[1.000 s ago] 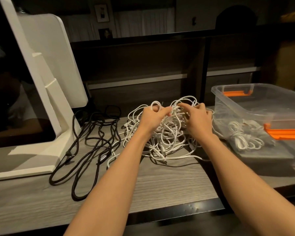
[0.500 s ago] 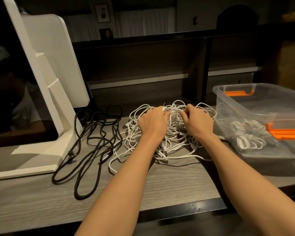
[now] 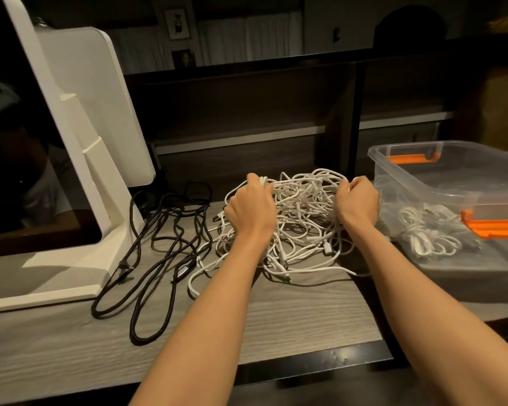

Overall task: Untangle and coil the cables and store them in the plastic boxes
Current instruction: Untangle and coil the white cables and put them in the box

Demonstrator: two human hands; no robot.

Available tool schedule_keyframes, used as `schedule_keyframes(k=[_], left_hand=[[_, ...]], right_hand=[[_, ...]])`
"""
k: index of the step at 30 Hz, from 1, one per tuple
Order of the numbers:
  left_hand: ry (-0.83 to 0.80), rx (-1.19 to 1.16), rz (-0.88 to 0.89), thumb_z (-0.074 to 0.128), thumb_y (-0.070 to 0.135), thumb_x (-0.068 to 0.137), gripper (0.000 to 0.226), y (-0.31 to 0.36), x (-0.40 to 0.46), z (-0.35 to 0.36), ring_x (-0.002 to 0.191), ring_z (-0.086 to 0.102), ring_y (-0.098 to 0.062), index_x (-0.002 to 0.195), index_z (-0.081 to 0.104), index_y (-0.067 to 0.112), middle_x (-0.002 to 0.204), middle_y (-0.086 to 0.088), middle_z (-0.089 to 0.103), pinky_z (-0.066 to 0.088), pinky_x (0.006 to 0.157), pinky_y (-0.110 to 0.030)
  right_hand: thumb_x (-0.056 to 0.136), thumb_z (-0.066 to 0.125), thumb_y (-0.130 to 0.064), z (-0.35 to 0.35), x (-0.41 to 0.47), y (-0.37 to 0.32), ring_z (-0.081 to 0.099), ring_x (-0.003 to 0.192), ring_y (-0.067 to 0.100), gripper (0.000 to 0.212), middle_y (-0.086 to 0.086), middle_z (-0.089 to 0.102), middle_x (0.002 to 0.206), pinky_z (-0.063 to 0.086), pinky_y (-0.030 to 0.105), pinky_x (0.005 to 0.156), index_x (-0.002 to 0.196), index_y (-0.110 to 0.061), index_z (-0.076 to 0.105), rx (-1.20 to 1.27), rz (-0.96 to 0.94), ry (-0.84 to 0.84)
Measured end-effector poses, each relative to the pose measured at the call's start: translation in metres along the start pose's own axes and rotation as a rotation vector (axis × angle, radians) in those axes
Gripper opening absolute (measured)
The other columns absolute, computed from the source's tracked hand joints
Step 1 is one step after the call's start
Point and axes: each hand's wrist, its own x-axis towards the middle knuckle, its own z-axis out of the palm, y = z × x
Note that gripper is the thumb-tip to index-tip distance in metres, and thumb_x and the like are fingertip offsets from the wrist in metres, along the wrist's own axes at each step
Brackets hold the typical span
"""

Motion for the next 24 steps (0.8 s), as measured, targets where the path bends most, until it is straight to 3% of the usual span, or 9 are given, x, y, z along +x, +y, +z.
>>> schedule_keyframes(k=[3, 5, 7, 10, 14, 17, 20, 24], left_hand=[[-0.006, -0.028, -0.089, 0.044, 0.037, 0.102, 0.029, -0.006, 0.003, 0.002, 0.103, 0.061, -0.028, 0.112, 0.055, 0.012, 0.105, -0.006, 0.066, 0.035, 0.076, -0.036], [-0.01, -0.036, -0.064, 0.043, 0.037, 0.103, 0.029, -0.005, 0.002, 0.004, 0.096, 0.061, -0.025, 0.107, 0.058, 0.012, 0.095, -0.002, 0.063, 0.037, 0.075, -0.036], [-0.018, -0.1, -0.007, 0.042, 0.037, 0.102, 0.031, -0.004, 0.003, 0.007, 0.08, 0.058, -0.02, 0.089, 0.059, 0.015, 0.079, 0.004, 0.056, 0.037, 0.068, -0.033], [-0.096, -0.331, 0.024, 0.049, 0.037, 0.099, 0.043, -0.003, 0.006, 0.012, 0.063, 0.053, -0.02, 0.061, 0.044, 0.018, 0.06, 0.004, 0.048, 0.033, 0.057, -0.031], [-0.379, -0.815, -0.056, 0.047, 0.039, 0.101, 0.046, 0.002, 0.007, 0.005, 0.045, 0.036, -0.007, 0.061, 0.045, 0.015, 0.053, 0.0, 0.039, 0.03, 0.046, -0.021], [-0.593, -0.943, -0.203, 0.03, 0.053, 0.102, 0.056, 0.0, 0.01, 0.0, 0.041, 0.031, -0.007, 0.065, 0.049, 0.015, 0.045, 0.006, 0.037, 0.026, 0.044, -0.019], [-0.669, -0.926, -0.296, 0.023, 0.058, 0.101, 0.062, 0.0, 0.01, -0.003, 0.036, 0.027, -0.006, 0.066, 0.048, 0.014, 0.041, 0.009, 0.035, 0.022, 0.04, -0.018], [-0.81, -0.793, -0.21, 0.012, 0.07, 0.095, 0.074, 0.004, 0.008, -0.006, 0.039, 0.025, -0.008, 0.052, 0.039, 0.015, 0.045, 0.005, 0.03, 0.024, 0.041, -0.019]], right_hand=[[0.1, 0.043, -0.028, 0.0, -0.003, 0.001, 0.056, 0.098, 0.029, 0.026, 0.014, 0.063, 0.105, 0.043, 0.041, 0.081, 0.105, -0.007, 0.056, -0.014, -0.046, 0.006], [0.1, 0.043, -0.025, 0.001, -0.006, 0.001, 0.055, 0.097, 0.026, 0.026, 0.012, 0.062, 0.108, 0.04, 0.038, 0.08, 0.112, -0.007, 0.058, -0.059, -0.13, -0.009], [0.097, 0.046, -0.019, 0.002, -0.01, -0.001, 0.052, 0.107, 0.028, 0.031, 0.013, 0.056, 0.119, 0.04, 0.039, 0.085, 0.124, -0.009, 0.057, -0.127, -0.304, -0.004], [0.084, 0.059, -0.007, 0.003, -0.016, -0.006, 0.045, 0.113, 0.031, 0.045, 0.013, 0.052, 0.12, 0.038, 0.041, 0.09, 0.13, -0.011, 0.057, -0.167, -0.641, 0.046], [0.086, 0.061, -0.005, 0.008, -0.021, -0.011, 0.053, 0.102, 0.028, 0.035, 0.008, 0.061, 0.113, 0.046, 0.043, 0.083, 0.12, -0.013, 0.064, -0.136, -0.922, -0.161], [0.089, 0.062, -0.009, 0.009, -0.015, -0.006, 0.055, 0.094, 0.026, 0.019, 0.008, 0.062, 0.105, 0.05, 0.044, 0.073, 0.107, -0.012, 0.068, -0.101, -0.972, -0.164], [0.091, 0.06, -0.013, 0.006, -0.016, -0.008, 0.057, 0.087, 0.022, 0.014, 0.009, 0.059, 0.098, 0.051, 0.037, 0.066, 0.103, -0.009, 0.067, -0.045, -0.972, -0.141], [0.092, 0.058, -0.017, 0.002, -0.02, -0.012, 0.056, 0.079, 0.018, 0.016, 0.007, 0.058, 0.094, 0.046, 0.029, 0.058, 0.103, -0.009, 0.065, -0.012, -1.003, -0.06]])
